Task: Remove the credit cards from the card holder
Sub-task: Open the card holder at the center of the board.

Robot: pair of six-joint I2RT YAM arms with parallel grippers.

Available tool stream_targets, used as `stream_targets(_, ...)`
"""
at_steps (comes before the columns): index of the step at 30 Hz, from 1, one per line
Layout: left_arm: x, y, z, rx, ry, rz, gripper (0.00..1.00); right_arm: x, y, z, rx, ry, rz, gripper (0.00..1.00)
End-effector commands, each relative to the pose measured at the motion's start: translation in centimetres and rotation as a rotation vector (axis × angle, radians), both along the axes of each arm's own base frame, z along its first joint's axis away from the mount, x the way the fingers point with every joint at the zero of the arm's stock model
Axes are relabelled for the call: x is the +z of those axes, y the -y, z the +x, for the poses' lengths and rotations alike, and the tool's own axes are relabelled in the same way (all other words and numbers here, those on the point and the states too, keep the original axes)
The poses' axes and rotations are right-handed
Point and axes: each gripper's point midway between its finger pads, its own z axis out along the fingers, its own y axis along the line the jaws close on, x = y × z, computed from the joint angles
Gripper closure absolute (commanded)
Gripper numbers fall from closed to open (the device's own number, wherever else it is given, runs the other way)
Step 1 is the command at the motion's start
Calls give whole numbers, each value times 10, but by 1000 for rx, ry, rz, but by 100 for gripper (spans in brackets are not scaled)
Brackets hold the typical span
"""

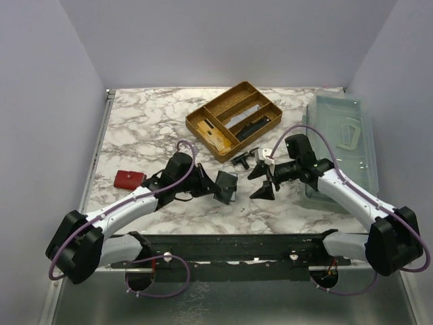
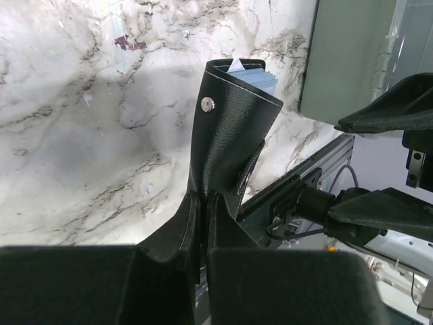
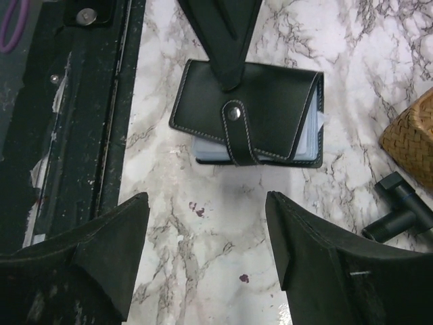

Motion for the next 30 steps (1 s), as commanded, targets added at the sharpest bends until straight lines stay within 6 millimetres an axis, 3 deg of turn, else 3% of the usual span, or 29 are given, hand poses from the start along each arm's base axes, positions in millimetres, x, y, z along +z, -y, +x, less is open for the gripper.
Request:
stream_targets(1,15,12,11,122,47,-54,100,9,-16,18,28,111,33,26)
stream_targets(4,11,18,8,158,14,-69,100,5,-25,21,37,145,5,27)
stream_targets(9,3,33,0,189,-53,-87,100,-18,-36,8,83,170,-49,29)
stream_targets(17,-6,54,-4,182,-103,-63,100,-34,-34,8,72,206,-87,35)
stream_targets(22,-4,57,-2,188,-97,-63,100,-46,-35,-3,112,186,-103,39)
stream_targets(30,-2,60,-6,180,-99,-71,100,-57,-36,4,89,201,-151,42)
